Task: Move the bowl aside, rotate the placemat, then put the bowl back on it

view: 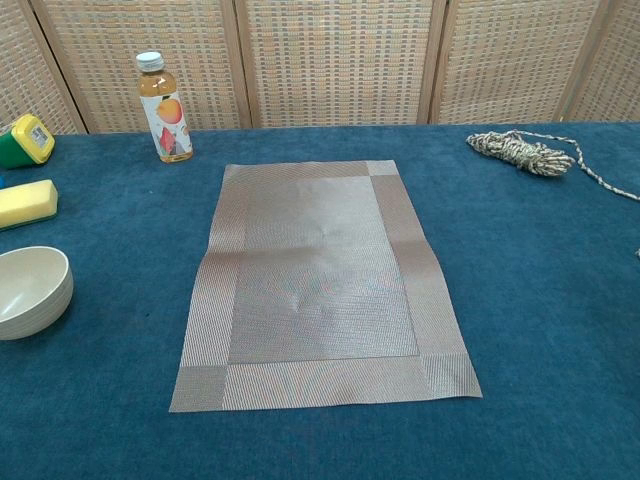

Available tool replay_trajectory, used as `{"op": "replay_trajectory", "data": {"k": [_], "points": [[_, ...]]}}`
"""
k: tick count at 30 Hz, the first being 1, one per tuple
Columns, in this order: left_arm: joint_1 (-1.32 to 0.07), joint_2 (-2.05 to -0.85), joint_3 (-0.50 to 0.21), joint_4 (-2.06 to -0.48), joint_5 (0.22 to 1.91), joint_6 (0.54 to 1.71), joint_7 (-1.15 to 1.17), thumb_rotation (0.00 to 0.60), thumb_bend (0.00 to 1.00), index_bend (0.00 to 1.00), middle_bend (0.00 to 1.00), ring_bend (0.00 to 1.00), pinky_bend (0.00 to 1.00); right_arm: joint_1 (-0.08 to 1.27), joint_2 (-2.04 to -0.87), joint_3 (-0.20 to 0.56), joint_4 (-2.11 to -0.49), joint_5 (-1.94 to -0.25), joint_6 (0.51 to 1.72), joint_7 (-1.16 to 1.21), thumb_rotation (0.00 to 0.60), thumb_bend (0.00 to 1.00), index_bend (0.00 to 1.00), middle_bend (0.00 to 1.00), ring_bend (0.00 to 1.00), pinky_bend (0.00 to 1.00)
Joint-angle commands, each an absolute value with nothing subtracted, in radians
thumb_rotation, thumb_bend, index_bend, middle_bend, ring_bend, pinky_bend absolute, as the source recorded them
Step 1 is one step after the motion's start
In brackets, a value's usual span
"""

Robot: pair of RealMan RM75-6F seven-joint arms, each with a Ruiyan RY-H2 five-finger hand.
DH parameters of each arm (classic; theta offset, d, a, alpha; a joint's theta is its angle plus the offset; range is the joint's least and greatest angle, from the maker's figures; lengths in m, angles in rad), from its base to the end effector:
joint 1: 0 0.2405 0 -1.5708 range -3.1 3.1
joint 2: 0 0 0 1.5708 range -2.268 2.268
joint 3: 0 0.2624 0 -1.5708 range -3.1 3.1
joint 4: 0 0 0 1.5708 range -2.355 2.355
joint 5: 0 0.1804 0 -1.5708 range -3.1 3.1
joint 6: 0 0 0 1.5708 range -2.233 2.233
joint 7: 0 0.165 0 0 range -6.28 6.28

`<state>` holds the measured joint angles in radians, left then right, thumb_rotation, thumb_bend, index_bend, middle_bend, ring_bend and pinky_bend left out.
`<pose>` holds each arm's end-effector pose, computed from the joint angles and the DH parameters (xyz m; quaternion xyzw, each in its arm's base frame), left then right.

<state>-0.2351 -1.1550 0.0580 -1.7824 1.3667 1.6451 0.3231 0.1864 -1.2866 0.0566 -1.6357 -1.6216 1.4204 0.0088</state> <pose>-0.2668 0.2191 0.1803 -0.5996 -0.3309 -0.3695 0.6280 -0.2485 -0.2242 0.1212 0.6258 -0.4001 0.4745 0.4724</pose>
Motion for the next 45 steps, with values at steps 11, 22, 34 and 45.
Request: {"op": "replay_trajectory", "data": {"k": [11,22,34,45], "points": [[-0.194,-1.088,0.018,-1.81,1.371,1.611,0.246,0.6,0.2,0.0,0.0,0.0,0.0,0.324,-1.538,0.096,-1.707,-1.506,1.212,-0.293,0.6,0.08,0.12,0.0,0.0,0.0],[-0.163,-1.053,0.001,-1.832,1.402,1.607,0.221,0.6,0.2,0.0,0.0,0.0,0.0,0.332,-1.623,0.067,-1.7,-1.419,1.187,-0.415,0.6,0.06,0.1,0.0,0.0,0.0],[-0.144,-1.043,-0.014,-1.833,1.416,1.585,0.257,0.6,0.22,0.0,0.0,0.0,0.0,0.333,-1.681,0.031,-1.65,-1.385,1.171,-0.432,0.6,0.06,0.09,0.0,0.0,0.0],[-0.134,-1.0,-0.022,-1.861,1.4,1.544,0.235,0.6,0.22,0.0,0.0,0.0,0.0,0.341,-1.699,0.025,-1.619,-1.39,1.157,-0.357,0.6,0.07,0.09,0.0,0.0,0.0]]}}
